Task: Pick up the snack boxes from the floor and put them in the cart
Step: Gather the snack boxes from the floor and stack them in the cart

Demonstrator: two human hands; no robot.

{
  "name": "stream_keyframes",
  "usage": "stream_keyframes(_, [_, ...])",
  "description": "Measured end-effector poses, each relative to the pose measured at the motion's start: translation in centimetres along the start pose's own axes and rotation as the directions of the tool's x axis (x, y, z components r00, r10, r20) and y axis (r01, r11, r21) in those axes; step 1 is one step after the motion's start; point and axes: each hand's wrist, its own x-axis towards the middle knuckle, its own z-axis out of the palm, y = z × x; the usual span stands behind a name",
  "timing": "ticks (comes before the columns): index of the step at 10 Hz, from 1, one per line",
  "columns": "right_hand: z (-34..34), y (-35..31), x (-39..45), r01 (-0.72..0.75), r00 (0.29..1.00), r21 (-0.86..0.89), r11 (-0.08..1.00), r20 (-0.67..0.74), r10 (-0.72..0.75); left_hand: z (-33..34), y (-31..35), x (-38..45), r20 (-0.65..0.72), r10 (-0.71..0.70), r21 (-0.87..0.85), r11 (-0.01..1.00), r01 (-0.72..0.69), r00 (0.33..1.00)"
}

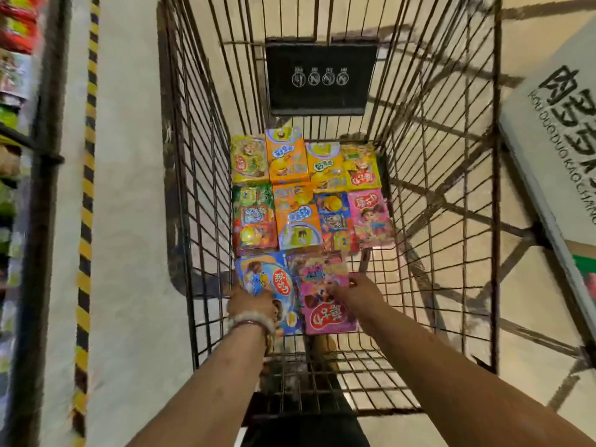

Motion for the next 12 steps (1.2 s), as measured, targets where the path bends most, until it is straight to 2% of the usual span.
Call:
stream_keyframes(1, [1.5, 0.8, 2.5, 0.044, 0.999, -0.166, 0.985, 0.015, -0.043, 1.2, 1.5, 0.9, -0.037, -0.123, -0.061, 0.991, 0.121, 0.992])
stream_keyframes(2, [2.2, 0.2, 2.3, 0.089, 0.996, -0.206, 0.974, 0.021, -0.087, 1.7, 1.5, 2.3, -0.068, -0.092, -0.047, 0.995, 0.089, 0.993])
stream_keyframes(3, [3.2, 1.2, 3.4, 0.195, 0.98, -0.38, 0.904, 0.046, -0.192, 2.0, 0.3, 2.4, -0.223, 0.109, 0.085, 0.992, -0.092, 0.969])
stream_keyframes(4, [4.2, 1.7, 3.5, 0.236, 0.97, -0.49, 0.839, 0.071, -0.231, 2.2, -0.4, 2.0, -0.258, 0.414, 0.251, 0.901, -0.353, 0.873])
stream_keyframes(5, [4.7, 2.4, 3.6, 0.349, 0.856, -0.771, 0.532, 0.031, -0.517, 2.2, -0.1, 1.5, 0.061, 0.593, 0.546, 0.654, -0.524, 0.803])
stream_keyframes(6, [5.3, 2.6, 3.6, 0.533, 0.736, -0.782, 0.323, 0.241, -0.632, 2.1, 0.1, 1.7, 0.222, 0.507, 0.68, 0.532, -0.505, 0.833])
stream_keyframes(7, [5.9, 2.1, 4.0, 0.608, 0.667, -0.781, 0.143, 0.403, -0.627, 2.1, 0.1, 2.1, 0.206, 0.504, 0.705, 0.518, -0.484, 0.839])
stream_keyframes(10, [6.4, 1.5, 4.7, 0.546, 0.702, -0.835, 0.074, 0.407, -0.585, 2.0, 0.2, 2.1, 0.192, 0.458, 0.708, 0.548, -0.445, 0.868])
stream_keyframes(11, [6.1, 0.4, 4.2, 0.571, 0.722, -0.814, 0.111, 0.433, -0.539, 1.8, 1.2, 1.7, 0.234, 0.4, 0.714, 0.548, -0.436, 0.886])
stream_keyframes(12, [5.8, -1.2, 3.1, 0.603, 0.708, -0.777, 0.182, 0.415, -0.571, 1.5, 3.0, 1.0, 0.294, 0.425, 0.685, 0.531, -0.499, 0.856])
